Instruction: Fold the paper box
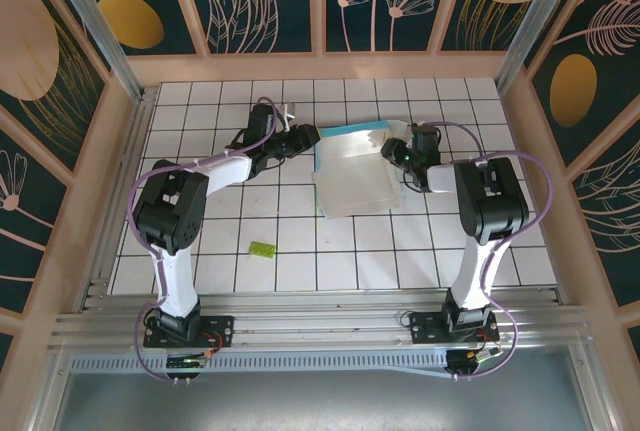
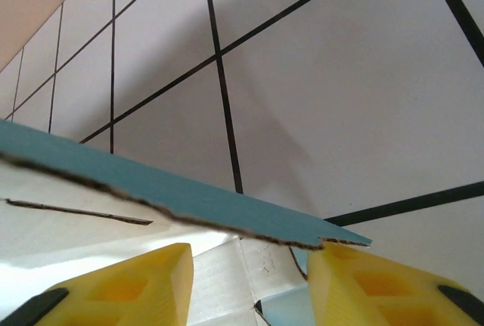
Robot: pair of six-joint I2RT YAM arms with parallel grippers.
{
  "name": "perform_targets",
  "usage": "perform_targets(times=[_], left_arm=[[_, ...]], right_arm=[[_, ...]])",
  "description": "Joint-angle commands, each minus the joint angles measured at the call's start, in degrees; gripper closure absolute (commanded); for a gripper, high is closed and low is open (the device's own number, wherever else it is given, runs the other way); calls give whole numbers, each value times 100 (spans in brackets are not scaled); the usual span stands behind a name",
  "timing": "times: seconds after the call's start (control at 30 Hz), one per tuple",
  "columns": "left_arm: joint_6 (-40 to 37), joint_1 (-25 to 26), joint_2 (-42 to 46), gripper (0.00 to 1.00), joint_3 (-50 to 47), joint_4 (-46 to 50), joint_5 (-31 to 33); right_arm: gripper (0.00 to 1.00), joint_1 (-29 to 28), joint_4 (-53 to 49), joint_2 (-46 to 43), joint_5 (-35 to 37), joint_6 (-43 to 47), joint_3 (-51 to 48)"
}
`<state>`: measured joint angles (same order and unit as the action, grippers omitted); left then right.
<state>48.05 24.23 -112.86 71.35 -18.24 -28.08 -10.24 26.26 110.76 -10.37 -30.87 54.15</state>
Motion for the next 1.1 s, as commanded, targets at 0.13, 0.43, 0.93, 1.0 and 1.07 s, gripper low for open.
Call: perform_targets(times=[0.13, 0.43, 0.93, 1.0, 1.07], left_arm=[[30, 38, 106, 65, -16, -57, -79], [29, 38, 98, 65, 19, -56, -92], [30, 37, 88, 65, 20, -57, -91], [20, 39, 81, 65, 28, -48, -102], [20, 46, 77, 65, 37, -34, -101]], right_arm=[[62, -54, 405, 111, -216, -9, -71], [65, -180, 481, 294, -653, 19, 7], [68, -670, 145, 303, 165, 871, 35], [71, -795, 162, 265, 572, 1127, -7], [75, -953, 252, 233, 1026, 1490, -74]])
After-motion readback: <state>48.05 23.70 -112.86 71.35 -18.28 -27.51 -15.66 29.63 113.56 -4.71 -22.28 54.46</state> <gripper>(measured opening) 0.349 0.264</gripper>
